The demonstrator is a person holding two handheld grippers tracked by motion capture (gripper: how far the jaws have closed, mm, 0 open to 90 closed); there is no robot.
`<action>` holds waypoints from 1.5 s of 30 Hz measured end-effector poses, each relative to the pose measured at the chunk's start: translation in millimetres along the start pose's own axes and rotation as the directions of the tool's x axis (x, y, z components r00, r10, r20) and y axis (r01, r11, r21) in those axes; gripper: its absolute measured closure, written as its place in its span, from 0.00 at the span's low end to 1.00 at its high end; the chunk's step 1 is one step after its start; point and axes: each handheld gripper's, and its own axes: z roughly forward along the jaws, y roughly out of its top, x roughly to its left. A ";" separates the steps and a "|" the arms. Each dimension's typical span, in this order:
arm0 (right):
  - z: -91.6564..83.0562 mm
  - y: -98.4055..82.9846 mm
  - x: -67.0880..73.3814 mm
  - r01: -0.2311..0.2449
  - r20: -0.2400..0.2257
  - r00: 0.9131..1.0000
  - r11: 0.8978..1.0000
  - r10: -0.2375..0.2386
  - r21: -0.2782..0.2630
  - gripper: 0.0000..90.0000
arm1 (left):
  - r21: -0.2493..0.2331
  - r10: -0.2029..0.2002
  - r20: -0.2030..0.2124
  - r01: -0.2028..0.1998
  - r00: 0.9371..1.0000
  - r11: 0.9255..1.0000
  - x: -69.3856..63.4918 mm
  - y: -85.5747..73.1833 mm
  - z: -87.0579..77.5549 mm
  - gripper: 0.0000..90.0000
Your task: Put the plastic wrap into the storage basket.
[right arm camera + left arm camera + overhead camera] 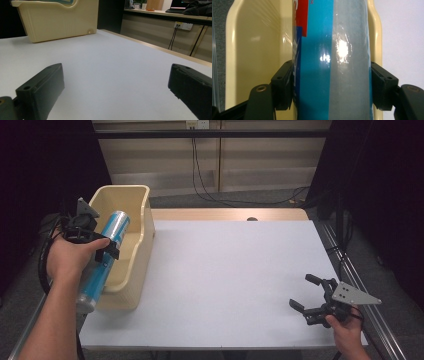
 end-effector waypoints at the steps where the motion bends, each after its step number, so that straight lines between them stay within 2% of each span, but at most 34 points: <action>1: 0.2 0.0 0.0 0.002 0.000 1.000 1.000 -0.002 0.000 0.00 | 0.001 -0.007 0.001 0.007 1.000 1.000 -1.3 0.4 0.3 0.36; 2: 0.3 0.0 0.1 0.001 -0.002 1.000 1.000 -0.001 0.000 0.00 | 0.007 0.007 0.004 -0.007 1.000 1.000 -2.0 1.4 0.8 0.36; 3: 0.5 -0.1 0.1 0.003 -0.002 1.000 1.000 -0.003 0.000 0.00 | 0.011 0.002 0.001 -0.002 1.000 1.000 -3.8 1.7 1.0 0.36; 4: 0.5 -0.1 0.2 0.003 -0.002 1.000 1.000 -0.003 0.000 0.00 | 0.020 0.021 -0.008 -0.021 1.000 1.000 -5.1 2.7 1.1 0.35; 5: 0.5 -0.1 0.3 0.002 -0.002 1.000 1.000 -0.002 0.001 0.00 | 0.031 0.021 -0.019 -0.020 1.000 0.999 -7.6 3.3 1.2 0.35; 10: 0.1 -0.1 0.4 0.003 -0.004 1.000 1.000 -0.003 0.002 0.00 | 0.062 0.030 0.012 -0.031 0.999 0.998 -11.8 5.2 5.5 0.35; 11: 0.2 -0.1 0.4 0.003 -0.004 1.000 1.000 -0.003 0.001 0.00 | 0.059 0.028 0.006 -0.028 1.000 0.998 -13.0 5.4 5.9 0.35; 12: 0.3 -0.2 0.3 0.004 -0.004 1.000 1.000 -0.004 0.001 0.00 | 0.008 0.033 0.019 -0.033 0.999 0.999 -12.9 7.1 0.0 0.34; 13: 0.3 -0.2 0.3 0.004 -0.004 1.000 1.000 -0.004 0.001 0.00 | 0.008 0.033 0.019 -0.033 0.999 0.999 -12.9 7.1 0.0 0.35; 14: 0.4 -0.2 0.3 0.003 -0.002 1.000 1.000 -0.003 0.001 0.00 | -0.044 0.021 0.070 -0.018 0.997 0.999 -12.0 8.8 -10.0 0.35; 15: 0.7 -0.2 0.4 0.001 -0.003 1.000 1.000 -0.001 0.002 0.00 | -0.058 0.030 0.077 -0.026 0.997 0.998 -12.7 10.5 -17.5 0.35; 16: 0.9 -0.2 0.4 0.002 -0.002 1.000 1.000 -0.002 0.003 0.00 | -0.056 0.041 0.060 -0.037 0.997 0.998 -14.3 11.9 -23.3 0.34; 18: 1.3 0.0 0.7 0.002 -0.003 1.000 1.000 -0.002 0.004 0.00 | -0.069 0.036 0.047 -0.032 0.998 0.997 -17.4 13.6 -29.4 0.31; 21: 1.2 0.0 0.9 0.002 -0.003 1.000 1.000 -0.002 0.001 0.00 | -0.090 0.054 0.064 -0.048 0.996 0.995 -23.3 16.0 -29.6 0.30; 26: 1.1 -0.3 1.3 0.004 -0.003 1.000 1.000 -0.004 0.008 0.00 | -0.090 0.063 0.101 -0.054 0.993 0.994 -36.1 19.3 -16.4 0.26; 33: 1.2 -0.5 0.8 0.004 -0.003 1.000 1.000 -0.004 0.009 0.00 | -0.113 0.125 0.141 -0.109 0.982 0.988 -57.8 23.1 -6.7 0.23; 38: 0.5 -0.5 1.7 0.010 -0.003 1.000 1.000 -0.010 0.012 0.00 | -0.126 0.171 0.176 -0.151 0.969 0.981 -79.6 23.0 0.5 0.20; 44: -0.5 -0.5 1.8 0.009 -0.003 1.000 1.000 -0.009 0.012 0.00 | -0.111 0.229 0.193 -0.210 0.954 0.971 -103.5 24.0 9.7 0.19; 45: -0.4 -0.5 1.9 0.009 -0.004 1.000 1.000 -0.009 0.011 0.00 | -0.110 0.228 0.197 -0.210 0.954 0.972 -108.3 23.8 12.4 0.19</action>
